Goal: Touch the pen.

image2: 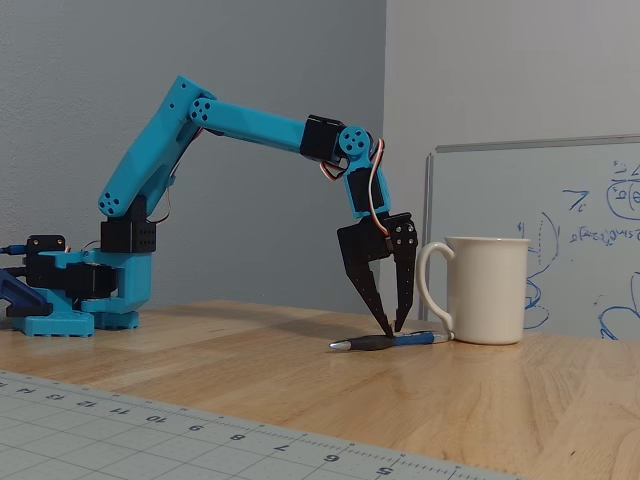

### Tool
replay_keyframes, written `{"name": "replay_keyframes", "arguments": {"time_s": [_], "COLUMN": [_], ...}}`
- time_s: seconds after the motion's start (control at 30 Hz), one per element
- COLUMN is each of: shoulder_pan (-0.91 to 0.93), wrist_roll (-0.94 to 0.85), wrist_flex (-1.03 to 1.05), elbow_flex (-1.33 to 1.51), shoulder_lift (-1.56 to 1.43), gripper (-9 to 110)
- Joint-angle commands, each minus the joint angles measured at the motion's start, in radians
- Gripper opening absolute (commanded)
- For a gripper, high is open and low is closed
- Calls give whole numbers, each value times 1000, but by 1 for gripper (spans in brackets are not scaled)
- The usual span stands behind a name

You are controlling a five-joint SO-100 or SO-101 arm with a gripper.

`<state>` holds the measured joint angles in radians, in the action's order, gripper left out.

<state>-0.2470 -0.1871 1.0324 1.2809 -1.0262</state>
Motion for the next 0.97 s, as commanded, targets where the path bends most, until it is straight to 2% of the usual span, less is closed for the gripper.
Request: {"name": "replay_keyframes", "arguments": {"time_s": [0.0, 0.93], "shoulder_pan": [-5, -3], "wrist_roll": [-8, -9], "wrist_flex": [2, 2], "elbow_flex": [-83, -89], "shoulder_lift": [-28, -23], "gripper": [1, 1]}}
